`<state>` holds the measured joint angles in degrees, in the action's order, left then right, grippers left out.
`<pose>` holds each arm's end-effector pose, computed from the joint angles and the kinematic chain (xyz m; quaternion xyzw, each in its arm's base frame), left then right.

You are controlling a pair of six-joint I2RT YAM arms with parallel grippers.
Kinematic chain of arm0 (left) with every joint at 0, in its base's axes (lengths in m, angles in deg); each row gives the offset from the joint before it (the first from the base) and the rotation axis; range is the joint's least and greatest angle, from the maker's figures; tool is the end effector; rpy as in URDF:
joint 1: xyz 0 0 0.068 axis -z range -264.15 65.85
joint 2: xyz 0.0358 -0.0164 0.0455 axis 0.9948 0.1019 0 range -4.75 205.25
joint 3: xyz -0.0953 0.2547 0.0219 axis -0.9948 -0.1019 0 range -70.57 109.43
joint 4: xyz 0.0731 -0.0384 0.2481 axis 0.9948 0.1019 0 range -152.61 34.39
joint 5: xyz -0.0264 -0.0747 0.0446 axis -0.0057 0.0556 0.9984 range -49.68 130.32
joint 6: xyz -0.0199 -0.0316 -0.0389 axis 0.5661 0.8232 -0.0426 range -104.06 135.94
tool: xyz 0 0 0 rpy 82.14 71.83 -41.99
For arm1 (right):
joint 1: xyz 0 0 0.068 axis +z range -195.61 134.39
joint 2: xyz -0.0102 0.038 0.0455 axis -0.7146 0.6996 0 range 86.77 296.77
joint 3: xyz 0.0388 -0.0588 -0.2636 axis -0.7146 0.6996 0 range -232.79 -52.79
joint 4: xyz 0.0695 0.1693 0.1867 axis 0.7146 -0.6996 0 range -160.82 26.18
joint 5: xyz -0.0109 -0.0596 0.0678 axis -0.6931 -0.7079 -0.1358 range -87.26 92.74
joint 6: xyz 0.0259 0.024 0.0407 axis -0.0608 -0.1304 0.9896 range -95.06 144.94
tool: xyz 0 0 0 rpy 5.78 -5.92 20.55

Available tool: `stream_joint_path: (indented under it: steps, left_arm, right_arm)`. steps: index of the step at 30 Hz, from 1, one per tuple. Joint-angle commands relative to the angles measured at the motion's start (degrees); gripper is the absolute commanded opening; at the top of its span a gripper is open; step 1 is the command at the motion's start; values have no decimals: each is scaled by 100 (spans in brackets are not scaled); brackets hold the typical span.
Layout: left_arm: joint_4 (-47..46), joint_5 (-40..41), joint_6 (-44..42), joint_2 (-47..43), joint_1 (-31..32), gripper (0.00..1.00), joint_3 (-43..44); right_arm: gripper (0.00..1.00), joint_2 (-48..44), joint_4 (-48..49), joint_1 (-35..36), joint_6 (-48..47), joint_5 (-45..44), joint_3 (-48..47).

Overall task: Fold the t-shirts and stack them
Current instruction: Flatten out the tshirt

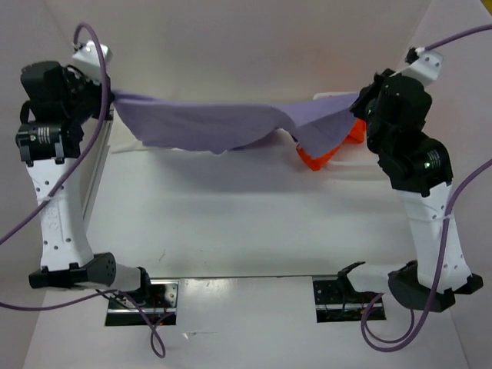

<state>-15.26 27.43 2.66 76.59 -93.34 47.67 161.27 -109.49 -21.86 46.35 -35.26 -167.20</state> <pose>0.2452 0.0317 0.5499 0.0990 0.7607 0.0392 0.6403 0.1923 0.0605 0.5610 0.2039 0.7056 0.0205 0.6783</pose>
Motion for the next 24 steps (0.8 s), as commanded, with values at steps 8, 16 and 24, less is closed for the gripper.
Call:
stream_joint_path:
  steps: [8, 16, 24]
  left_arm:
    - [775, 260, -641, -2007, -30, 0, -3499]
    - [644, 698, -465, -1850, -162, 0, -1894]
    - [354, 1174, -404, -2105, -162, 0, -74]
  right_arm:
    - [0, -883, -1330, 113, 557, 1225, 2415]
    - [0, -551, -1190, 113, 84, 839, 967]
    - [0, -550, -1349, 402, -391, 152, -1012]
